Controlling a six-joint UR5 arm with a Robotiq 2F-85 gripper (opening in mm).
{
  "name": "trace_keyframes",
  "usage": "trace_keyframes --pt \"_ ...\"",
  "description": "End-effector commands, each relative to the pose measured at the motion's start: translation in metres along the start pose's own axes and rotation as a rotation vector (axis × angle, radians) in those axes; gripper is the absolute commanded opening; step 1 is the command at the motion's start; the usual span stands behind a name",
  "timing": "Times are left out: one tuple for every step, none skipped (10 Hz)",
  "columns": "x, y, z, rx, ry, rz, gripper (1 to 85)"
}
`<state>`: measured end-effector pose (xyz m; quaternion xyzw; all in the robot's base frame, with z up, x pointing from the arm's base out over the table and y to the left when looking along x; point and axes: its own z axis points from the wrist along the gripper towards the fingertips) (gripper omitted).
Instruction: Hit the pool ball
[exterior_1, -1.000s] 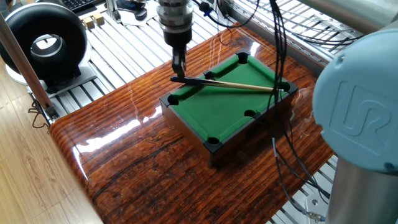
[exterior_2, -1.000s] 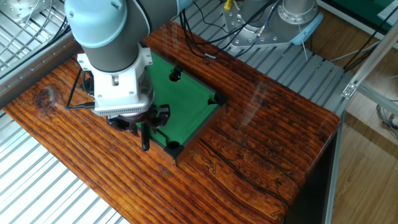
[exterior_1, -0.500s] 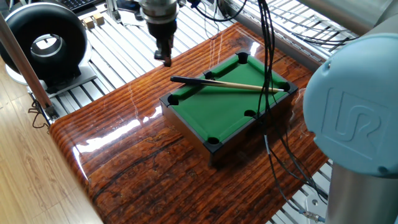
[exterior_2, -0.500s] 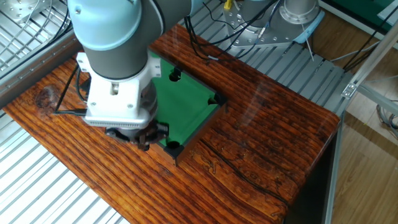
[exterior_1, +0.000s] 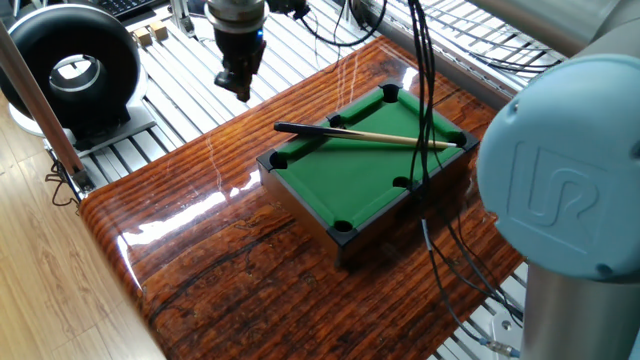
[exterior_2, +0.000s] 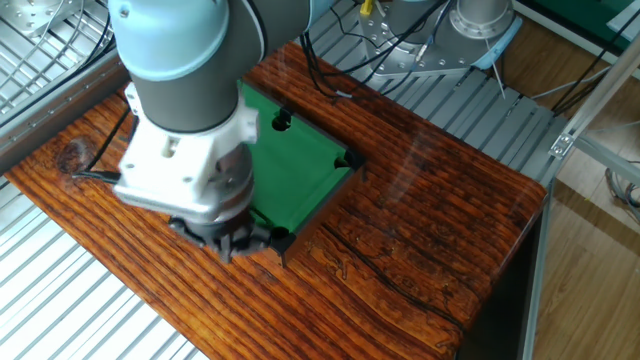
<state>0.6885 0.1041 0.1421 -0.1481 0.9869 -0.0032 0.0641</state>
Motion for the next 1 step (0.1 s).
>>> trace_keyframes --pt "-0.0159 -0.0021 0.0023 0.007 -0.031 0.142 1.0"
